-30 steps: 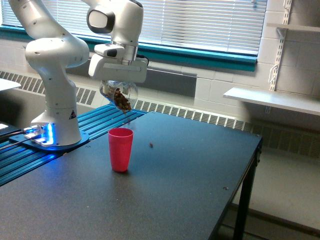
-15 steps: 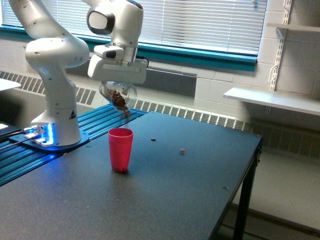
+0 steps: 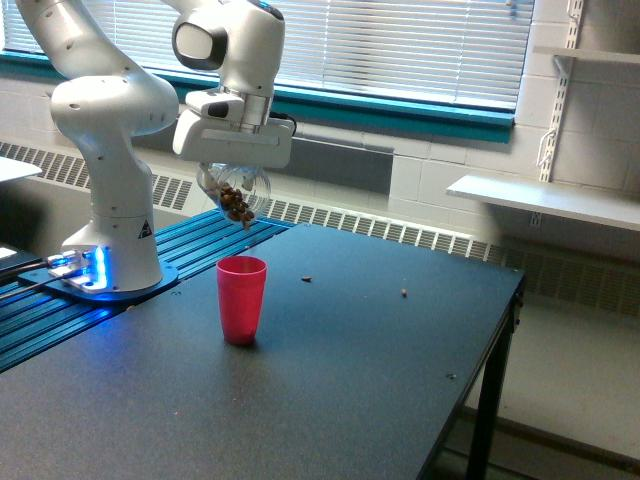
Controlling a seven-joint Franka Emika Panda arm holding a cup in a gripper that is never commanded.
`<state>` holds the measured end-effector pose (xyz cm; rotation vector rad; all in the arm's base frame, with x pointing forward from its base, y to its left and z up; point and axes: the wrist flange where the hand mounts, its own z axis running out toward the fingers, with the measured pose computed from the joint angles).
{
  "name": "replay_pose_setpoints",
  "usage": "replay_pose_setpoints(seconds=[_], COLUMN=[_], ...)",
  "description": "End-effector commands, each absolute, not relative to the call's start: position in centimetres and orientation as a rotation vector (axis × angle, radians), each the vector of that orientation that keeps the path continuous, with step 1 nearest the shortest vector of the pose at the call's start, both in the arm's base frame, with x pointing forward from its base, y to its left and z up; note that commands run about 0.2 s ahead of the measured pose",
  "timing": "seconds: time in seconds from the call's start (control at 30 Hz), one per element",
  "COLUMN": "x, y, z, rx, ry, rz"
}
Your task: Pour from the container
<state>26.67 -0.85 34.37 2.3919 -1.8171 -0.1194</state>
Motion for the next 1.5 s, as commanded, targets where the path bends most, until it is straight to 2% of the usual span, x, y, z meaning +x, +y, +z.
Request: replay_pose_setpoints(seconds=[0.03, 1.5], x=[25.8, 24.9], y=[-0.5, -1.7], z=[33.1, 33.7], rx=[2.348, 2.234], ry=[-1.843, -1.912], rz=[-0.162, -0.246])
